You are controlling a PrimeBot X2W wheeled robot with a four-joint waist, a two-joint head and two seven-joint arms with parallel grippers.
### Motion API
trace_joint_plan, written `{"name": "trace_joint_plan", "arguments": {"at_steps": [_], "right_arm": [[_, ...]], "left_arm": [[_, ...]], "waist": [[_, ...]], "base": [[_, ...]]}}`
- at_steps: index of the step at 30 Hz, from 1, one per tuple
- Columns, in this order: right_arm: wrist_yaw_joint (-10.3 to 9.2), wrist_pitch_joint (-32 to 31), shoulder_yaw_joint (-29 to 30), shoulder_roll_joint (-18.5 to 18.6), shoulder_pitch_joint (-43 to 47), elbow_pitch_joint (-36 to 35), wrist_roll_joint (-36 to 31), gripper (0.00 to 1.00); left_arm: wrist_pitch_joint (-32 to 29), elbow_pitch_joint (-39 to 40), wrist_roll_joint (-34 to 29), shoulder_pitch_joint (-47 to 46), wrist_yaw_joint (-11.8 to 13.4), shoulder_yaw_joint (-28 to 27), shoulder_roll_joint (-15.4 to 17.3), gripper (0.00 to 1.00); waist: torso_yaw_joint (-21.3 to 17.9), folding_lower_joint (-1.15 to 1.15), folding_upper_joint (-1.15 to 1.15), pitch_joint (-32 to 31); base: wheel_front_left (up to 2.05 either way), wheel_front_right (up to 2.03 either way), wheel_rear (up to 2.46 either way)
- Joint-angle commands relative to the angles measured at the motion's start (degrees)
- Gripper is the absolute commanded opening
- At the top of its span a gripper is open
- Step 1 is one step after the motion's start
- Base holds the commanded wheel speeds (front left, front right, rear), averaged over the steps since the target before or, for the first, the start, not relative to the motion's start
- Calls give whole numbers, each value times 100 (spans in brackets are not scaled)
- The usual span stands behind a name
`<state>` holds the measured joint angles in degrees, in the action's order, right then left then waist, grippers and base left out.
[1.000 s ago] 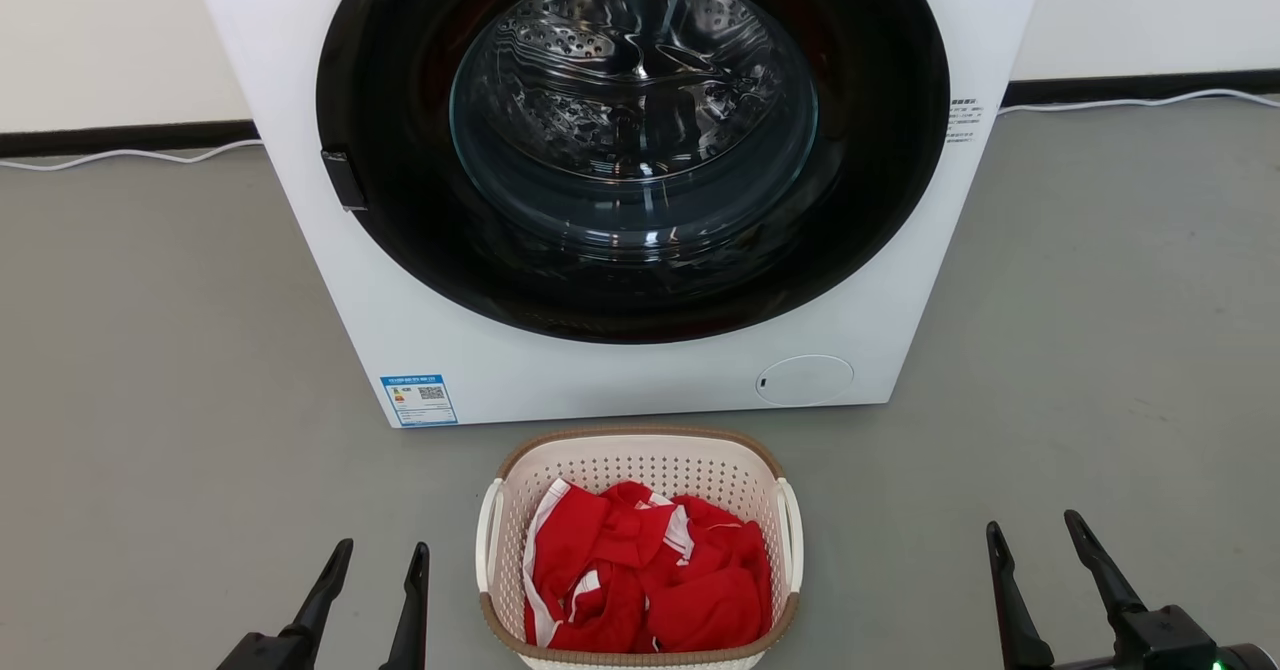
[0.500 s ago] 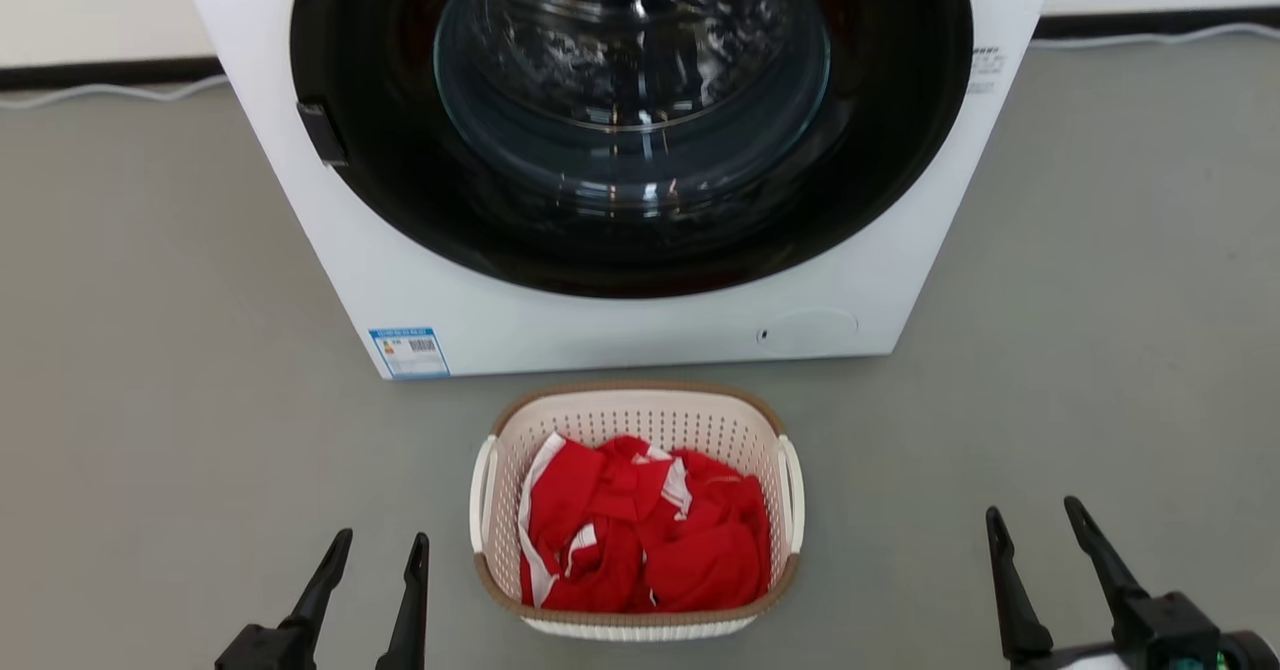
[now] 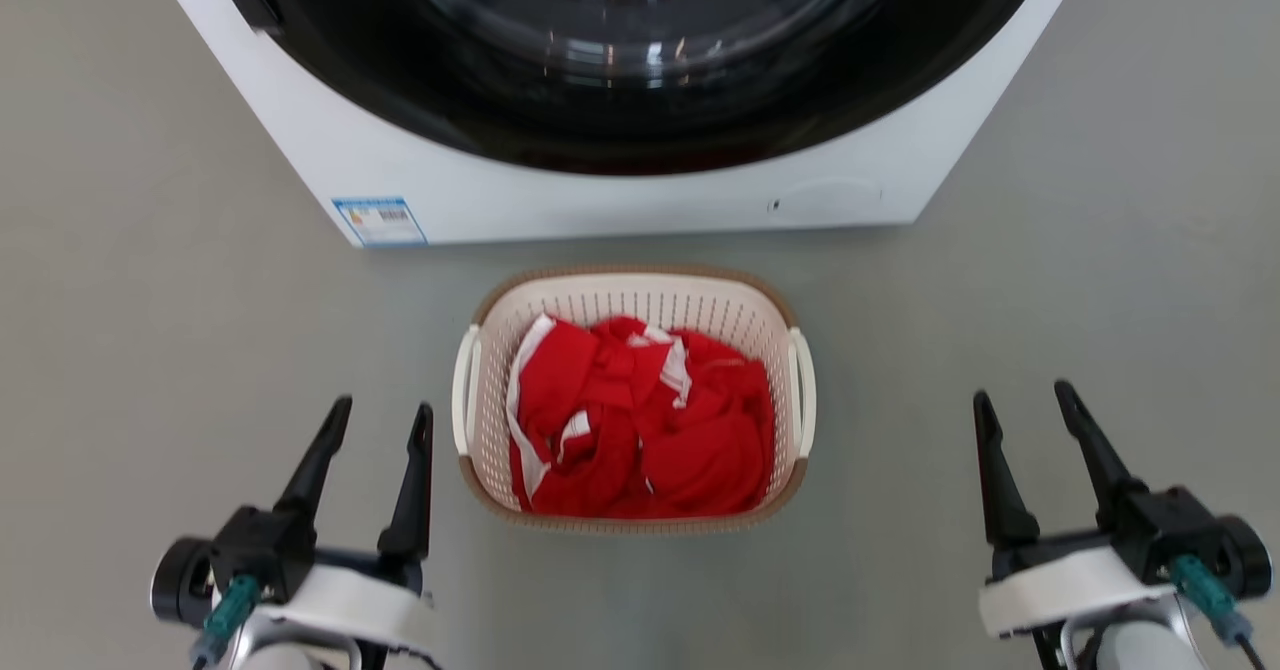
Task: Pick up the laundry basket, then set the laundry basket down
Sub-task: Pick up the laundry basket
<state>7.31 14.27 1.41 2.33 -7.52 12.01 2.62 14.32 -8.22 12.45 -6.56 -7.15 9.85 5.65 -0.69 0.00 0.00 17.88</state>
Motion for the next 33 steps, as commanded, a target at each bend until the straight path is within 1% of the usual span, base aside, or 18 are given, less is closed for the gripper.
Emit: {"name": "trace_joint_plan", "arguments": {"at_steps": [1, 10, 16, 20, 25, 31, 33], "right_arm": [[18, 73, -142, 55, -147, -110, 44, 100], [18, 73, -228, 55, -751, -6, 172, 100], [18, 73, -245, 55, -1152, 241, 221, 100], [18, 73, -291, 55, -1443, 574, 356, 100], [18, 73, -483, 54, -1831, 1091, 483, 100], [18, 73, -757, 54, -2242, 1677, 532, 100], [18, 73, -801, 54, -2289, 1773, 549, 100]], "left_arm": [[68, 134, -35, -234, -34, -168, 50, 100], [68, 34, -85, -891, -34, -134, -13, 100], [68, -273, -53, -1298, -34, -182, -84, 100], [68, -571, -54, -1591, -34, -184, -110, 100], [68, -1159, -10, -2023, -34, -108, -139, 100], [68, -1835, 49, -2513, -34, -26, -186, 100], [68, -1955, 51, -2569, -34, 11, -193, 100]], "waist": [[10, 0, 0, 289], [43, 0, 0, 1125], [68, 0, 0, 1658], [86, 0, 0, 1961], [141, 0, 0, 2252], [180, 0, 0, 2435], [188, 0, 0, 2444]], "base": [[0, 0, 0], [0, 0, 0], [0, 0, 0], [0, 0, 0], [0, 0, 0], [0, 0, 0], [0, 0, 0]]}}
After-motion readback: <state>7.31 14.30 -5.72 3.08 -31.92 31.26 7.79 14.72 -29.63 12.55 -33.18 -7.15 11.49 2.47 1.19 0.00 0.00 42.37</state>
